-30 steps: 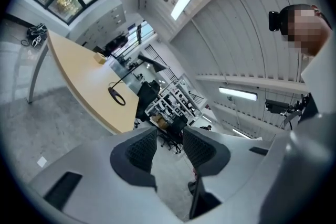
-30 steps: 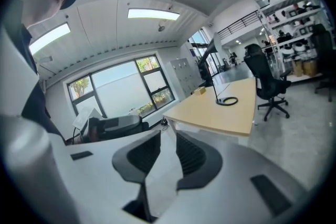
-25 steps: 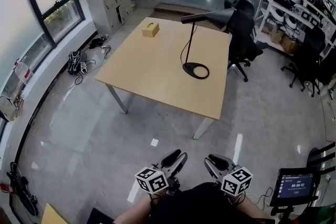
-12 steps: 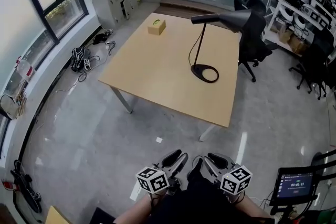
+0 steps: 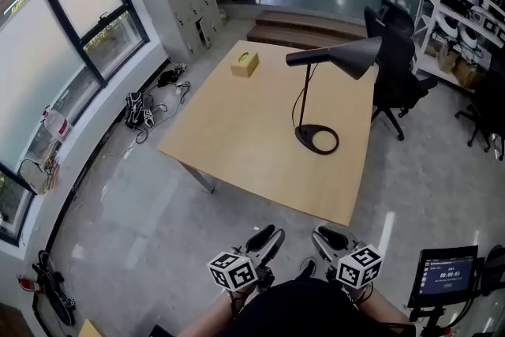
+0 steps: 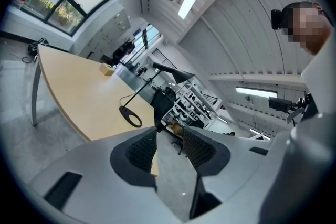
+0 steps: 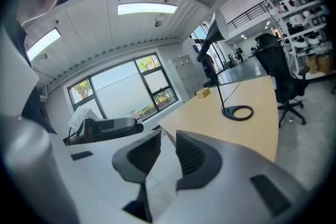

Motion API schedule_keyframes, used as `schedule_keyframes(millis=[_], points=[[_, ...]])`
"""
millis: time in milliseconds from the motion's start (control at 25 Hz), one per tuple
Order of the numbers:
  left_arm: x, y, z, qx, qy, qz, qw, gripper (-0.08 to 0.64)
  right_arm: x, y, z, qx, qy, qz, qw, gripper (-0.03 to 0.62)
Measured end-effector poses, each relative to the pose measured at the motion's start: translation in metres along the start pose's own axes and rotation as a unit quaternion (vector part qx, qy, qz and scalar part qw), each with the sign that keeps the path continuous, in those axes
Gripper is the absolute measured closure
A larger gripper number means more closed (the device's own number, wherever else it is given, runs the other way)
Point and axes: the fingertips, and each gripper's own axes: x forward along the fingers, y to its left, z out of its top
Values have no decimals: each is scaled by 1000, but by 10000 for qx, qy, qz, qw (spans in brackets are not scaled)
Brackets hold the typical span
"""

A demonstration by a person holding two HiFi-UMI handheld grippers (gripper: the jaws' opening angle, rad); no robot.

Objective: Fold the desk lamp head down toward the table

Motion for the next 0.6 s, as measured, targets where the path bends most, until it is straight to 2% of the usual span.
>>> schedule_keyframes(millis=[120, 320, 600], points=[[10, 1, 7, -22, 20, -52, 10000, 397, 2, -3, 11, 20, -154, 57, 9999, 499], [42, 2, 12, -105, 120, -102, 9998, 397, 1, -33, 28, 85, -253, -32, 9996, 499], [85, 17, 12, -446, 202, 19, 9988, 397, 9, -77, 45, 263, -293, -15, 9992, 499]])
